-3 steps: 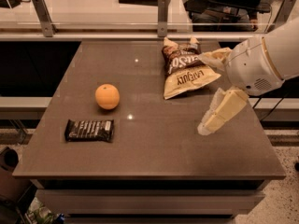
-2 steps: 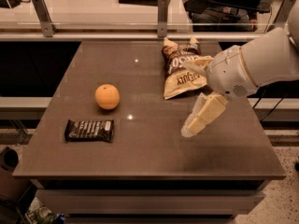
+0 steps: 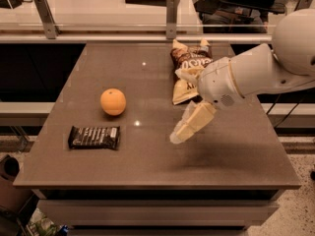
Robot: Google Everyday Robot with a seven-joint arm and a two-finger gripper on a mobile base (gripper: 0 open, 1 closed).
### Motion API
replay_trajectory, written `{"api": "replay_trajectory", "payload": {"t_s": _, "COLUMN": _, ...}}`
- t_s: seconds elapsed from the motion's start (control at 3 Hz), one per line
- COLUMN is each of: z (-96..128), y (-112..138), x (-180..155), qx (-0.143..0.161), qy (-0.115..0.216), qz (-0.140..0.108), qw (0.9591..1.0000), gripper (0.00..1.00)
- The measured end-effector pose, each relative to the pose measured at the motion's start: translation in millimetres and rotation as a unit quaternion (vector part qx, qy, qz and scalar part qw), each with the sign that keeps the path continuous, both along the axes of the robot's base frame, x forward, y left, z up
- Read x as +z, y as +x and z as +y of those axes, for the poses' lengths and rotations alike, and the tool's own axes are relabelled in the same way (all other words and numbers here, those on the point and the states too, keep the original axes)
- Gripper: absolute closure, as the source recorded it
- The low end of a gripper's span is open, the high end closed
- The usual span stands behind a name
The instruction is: Pick rxbar chocolate
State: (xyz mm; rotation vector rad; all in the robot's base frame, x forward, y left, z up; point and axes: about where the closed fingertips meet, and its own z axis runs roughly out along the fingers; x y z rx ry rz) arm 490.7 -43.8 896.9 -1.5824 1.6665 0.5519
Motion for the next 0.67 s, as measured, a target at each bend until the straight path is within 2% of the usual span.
{"api": "replay_trajectory", "payload": {"t_s": 0.33, "z": 36.4, "y": -3.2, "x": -3.5, "qx": 0.008, "qy": 0.017, "qz": -0.008, "qw": 0.9998, "gripper": 0.0}}
{"api": "replay_trajectory", "payload": {"t_s": 0.67, "z": 37.7, "y": -2.8, "x": -1.7, "qx": 0.01, "qy": 0.018, "qz": -0.005, "qw": 0.9998, "gripper": 0.0}}
